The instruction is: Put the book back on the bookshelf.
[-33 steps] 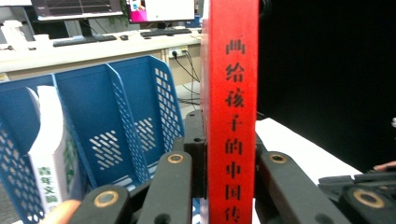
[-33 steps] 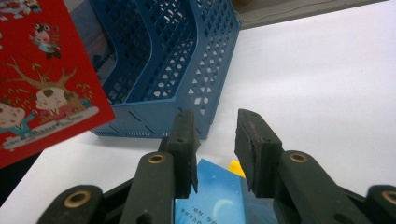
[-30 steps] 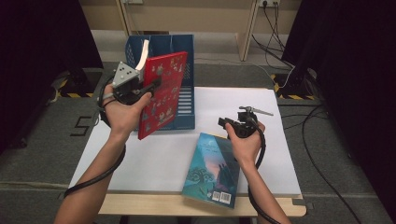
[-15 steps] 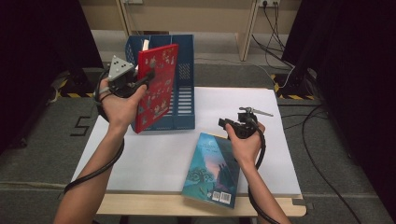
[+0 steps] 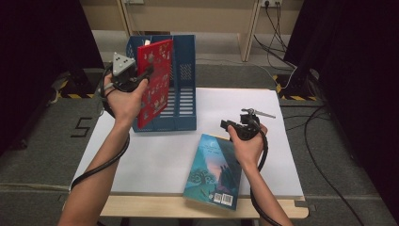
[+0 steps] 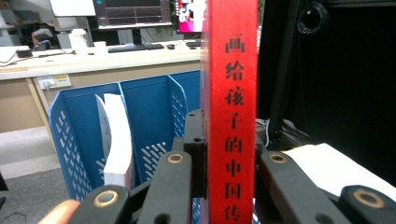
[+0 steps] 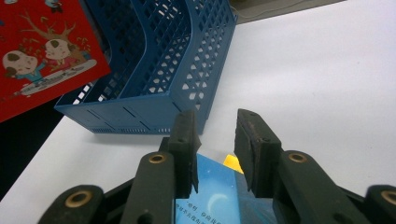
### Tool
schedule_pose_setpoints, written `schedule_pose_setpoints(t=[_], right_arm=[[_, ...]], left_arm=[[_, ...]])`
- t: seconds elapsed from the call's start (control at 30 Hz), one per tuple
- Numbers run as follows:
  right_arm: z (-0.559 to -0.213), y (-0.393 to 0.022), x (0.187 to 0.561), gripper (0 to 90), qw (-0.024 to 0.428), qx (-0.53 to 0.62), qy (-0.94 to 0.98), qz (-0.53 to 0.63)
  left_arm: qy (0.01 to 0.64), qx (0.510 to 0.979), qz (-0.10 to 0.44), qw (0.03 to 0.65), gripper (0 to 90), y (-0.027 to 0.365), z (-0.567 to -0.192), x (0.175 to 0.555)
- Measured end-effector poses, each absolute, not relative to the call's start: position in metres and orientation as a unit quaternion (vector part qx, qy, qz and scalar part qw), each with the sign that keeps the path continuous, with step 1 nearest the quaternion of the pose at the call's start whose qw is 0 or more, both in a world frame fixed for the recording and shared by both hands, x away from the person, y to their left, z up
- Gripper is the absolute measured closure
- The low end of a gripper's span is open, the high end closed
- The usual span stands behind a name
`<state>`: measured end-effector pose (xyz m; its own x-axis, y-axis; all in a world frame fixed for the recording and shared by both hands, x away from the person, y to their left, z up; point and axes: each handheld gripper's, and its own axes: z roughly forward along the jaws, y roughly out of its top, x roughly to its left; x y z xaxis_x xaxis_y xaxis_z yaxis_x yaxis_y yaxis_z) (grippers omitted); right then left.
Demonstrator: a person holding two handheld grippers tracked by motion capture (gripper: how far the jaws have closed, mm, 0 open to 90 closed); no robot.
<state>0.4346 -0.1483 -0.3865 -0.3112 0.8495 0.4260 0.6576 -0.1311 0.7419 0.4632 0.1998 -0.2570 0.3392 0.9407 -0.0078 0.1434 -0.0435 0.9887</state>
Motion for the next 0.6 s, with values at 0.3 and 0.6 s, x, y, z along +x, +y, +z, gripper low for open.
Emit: schedule_pose_setpoints(t=[0.3, 0.6], right_arm=[[-0.387, -0.15, 0.434, 69.1, 0.1, 0.579, 0.651, 0.481], [-0.388, -0.15, 0.434, 69.3, 0.097, 0.581, 0.65, 0.48]], left_arm=[[0.447, 0.616, 0.381, 0.526, 79.4, 0.197, -0.263, 0.483], [0.455, 0.606, 0.39, 0.523, 79.3, 0.195, -0.266, 0.5]])
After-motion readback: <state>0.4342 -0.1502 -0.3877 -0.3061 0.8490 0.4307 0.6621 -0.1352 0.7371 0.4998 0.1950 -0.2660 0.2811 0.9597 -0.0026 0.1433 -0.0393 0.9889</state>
